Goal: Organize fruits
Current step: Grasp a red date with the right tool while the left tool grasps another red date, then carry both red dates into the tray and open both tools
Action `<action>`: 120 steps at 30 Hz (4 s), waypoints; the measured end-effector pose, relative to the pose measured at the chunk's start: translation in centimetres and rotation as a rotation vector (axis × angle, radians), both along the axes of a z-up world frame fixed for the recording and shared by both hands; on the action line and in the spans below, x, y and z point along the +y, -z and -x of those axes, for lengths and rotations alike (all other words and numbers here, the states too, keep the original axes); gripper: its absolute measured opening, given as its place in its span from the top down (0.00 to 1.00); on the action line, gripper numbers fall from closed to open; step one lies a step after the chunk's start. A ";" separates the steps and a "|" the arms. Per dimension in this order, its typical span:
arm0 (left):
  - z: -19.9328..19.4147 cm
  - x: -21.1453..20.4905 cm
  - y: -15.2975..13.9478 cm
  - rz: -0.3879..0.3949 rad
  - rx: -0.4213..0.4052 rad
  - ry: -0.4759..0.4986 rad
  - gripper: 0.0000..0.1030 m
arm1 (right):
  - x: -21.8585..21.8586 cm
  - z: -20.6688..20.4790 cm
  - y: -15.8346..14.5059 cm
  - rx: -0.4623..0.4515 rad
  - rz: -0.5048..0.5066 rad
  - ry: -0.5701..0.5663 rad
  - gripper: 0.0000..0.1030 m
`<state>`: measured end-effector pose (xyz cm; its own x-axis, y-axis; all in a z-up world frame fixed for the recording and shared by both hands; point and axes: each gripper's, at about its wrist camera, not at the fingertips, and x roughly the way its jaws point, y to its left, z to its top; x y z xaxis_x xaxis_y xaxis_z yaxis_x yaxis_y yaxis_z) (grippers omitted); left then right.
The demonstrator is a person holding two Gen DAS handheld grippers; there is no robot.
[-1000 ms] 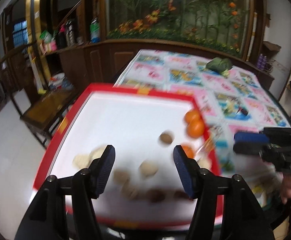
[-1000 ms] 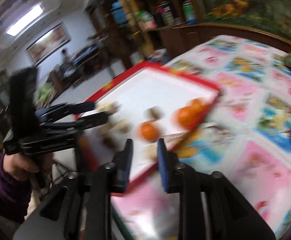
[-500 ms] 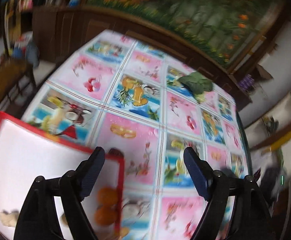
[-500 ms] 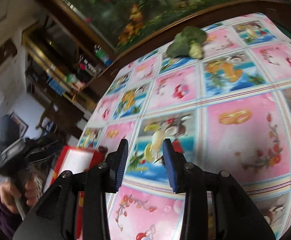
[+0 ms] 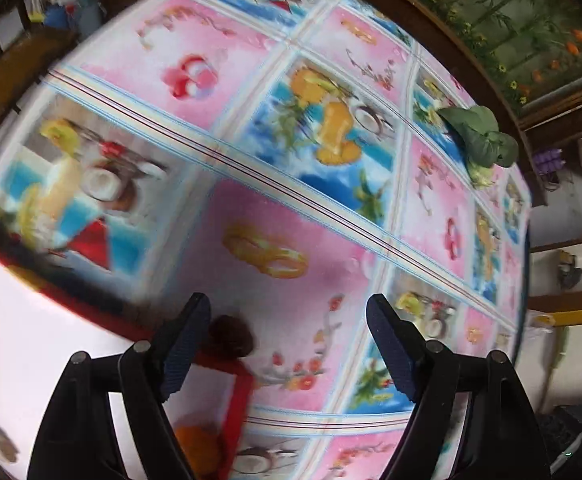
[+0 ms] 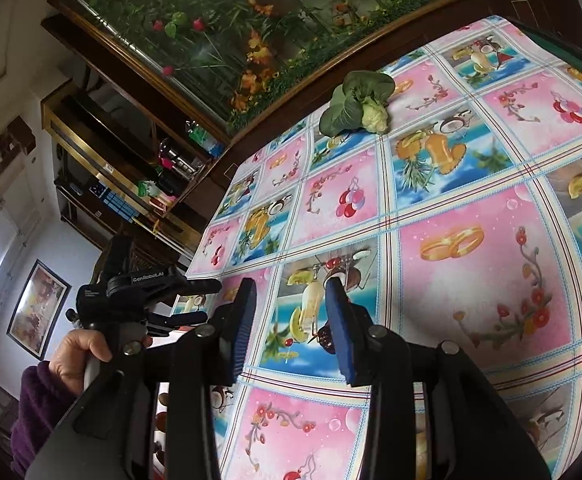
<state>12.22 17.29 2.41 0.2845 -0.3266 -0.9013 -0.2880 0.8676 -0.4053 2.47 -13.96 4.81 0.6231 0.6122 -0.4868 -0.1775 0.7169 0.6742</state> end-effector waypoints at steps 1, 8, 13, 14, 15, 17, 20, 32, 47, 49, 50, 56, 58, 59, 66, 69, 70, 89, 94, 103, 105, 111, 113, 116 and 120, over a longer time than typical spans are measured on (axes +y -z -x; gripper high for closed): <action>-0.2 -0.6 0.3 -0.005 0.009 0.021 0.22 | 0.0 0.1 0.0 -0.002 0.003 0.002 0.62; 0.4 -3.3 0.6 0.027 0.018 0.092 0.19 | -0.8 -0.2 0.2 0.006 0.002 0.030 0.62; 3.9 -7.7 -0.7 0.120 -0.059 0.228 0.19 | -0.4 -0.9 0.9 0.036 0.033 -0.007 0.62; 4.5 -8.0 -1.3 0.135 -0.088 0.244 0.19 | -0.3 -1.0 1.0 0.040 0.040 -0.015 0.62; 5.4 -8.3 -2.0 0.120 -0.125 0.262 0.19 | -0.1 -1.0 1.2 0.043 0.047 -0.021 0.62; 6.9 -8.6 -2.9 0.071 -0.171 0.293 0.19 | 0.6 -1.2 1.6 0.059 0.069 -0.062 0.62; 8.7 -8.7 -3.5 -0.004 -0.211 0.311 0.19 | 2.5 -1.2 2.2 0.078 0.125 -0.148 0.62; 14.3 -10.6 -3.1 -0.349 -0.402 0.566 0.19 | 6.6 -1.4 4.5 0.030 0.431 -0.210 0.81; 10.7 -12.3 0.7 -0.444 -0.341 0.675 0.46 | 4.2 -2.1 4.5 0.110 0.368 -0.103 0.81; 10.6 -12.0 0.7 -0.413 -0.354 0.663 0.51 | 4.4 -2.1 4.5 0.108 0.369 -0.109 0.81; 10.6 -12.0 0.7 -0.409 -0.356 0.660 0.51 | 4.5 -2.1 4.5 0.108 0.369 -0.111 0.81; 10.6 -12.1 0.9 -0.393 -0.377 0.653 0.60 | 4.9 -1.9 4.5 0.104 0.380 -0.121 0.81; 10.7 -12.2 0.8 -0.391 -0.382 0.652 0.65 | 5.0 -1.8 4.5 0.105 0.376 -0.125 0.81; 10.8 -12.2 0.8 -0.390 -0.383 0.650 0.69 | 5.1 -1.8 4.5 0.105 0.375 -0.127 0.81; 11.8 -11.6 0.8 -0.378 -0.396 0.592 0.74 | 5.1 -1.7 4.3 0.097 0.365 -0.125 0.81; 12.5 -11.3 0.5 -0.369 -0.420 0.556 0.74 | 5.0 -1.5 3.9 0.080 0.354 -0.126 0.81; 13.2 -11.2 0.0 -0.363 -0.445 0.533 0.74 | 5.0 -1.4 3.8 0.069 0.356 -0.128 0.81; 33.1 4.6 -6.7 -0.563 -0.673 0.090 0.75 | 15.7 10.1 -0.6 -0.145 0.100 -0.430 0.81; 33.3 7.2 -5.5 -0.546 -0.658 0.046 0.75 | 22.5 15.0 -1.3 -0.201 0.172 -0.585 0.81; 32.9 9.2 -2.5 -0.519 -0.603 0.030 0.75 | 26.8 17.1 1.4 -0.163 0.339 -0.636 0.81; 32.7 9.4 -2.1 -0.527 -0.589 0.027 0.75 | 27.1 16.7 1.9 -0.134 0.315 -0.637 0.81; 32.3 9.7 -1.2 -0.543 -0.549 0.001 0.74 | 29.1 16.6 2.8 -0.124 0.365 -0.634 0.81; 32.3 9.6 -1.0 -0.552 -0.529 -0.014 0.74 | 29.5 16.3 3.4 -0.110 0.382 -0.626 0.81; 32.4 9.1 -0.8 -0.560 -0.513 -0.019 0.74 | 29.4 16.9 3.3 -0.129 0.427 -0.623 0.80; 33.2 8.4 -1.4 -0.576 -0.515 -0.022 0.65 | 28.1 17.6 2.5 -0.143 0.402 -0.608 0.69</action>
<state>-20.94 25.73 3.85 0.7151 0.1642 -0.6795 -0.2049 0.9786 0.0209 -15.12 14.11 2.30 0.3050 0.6609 -0.6856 -0.6885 0.6505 0.3207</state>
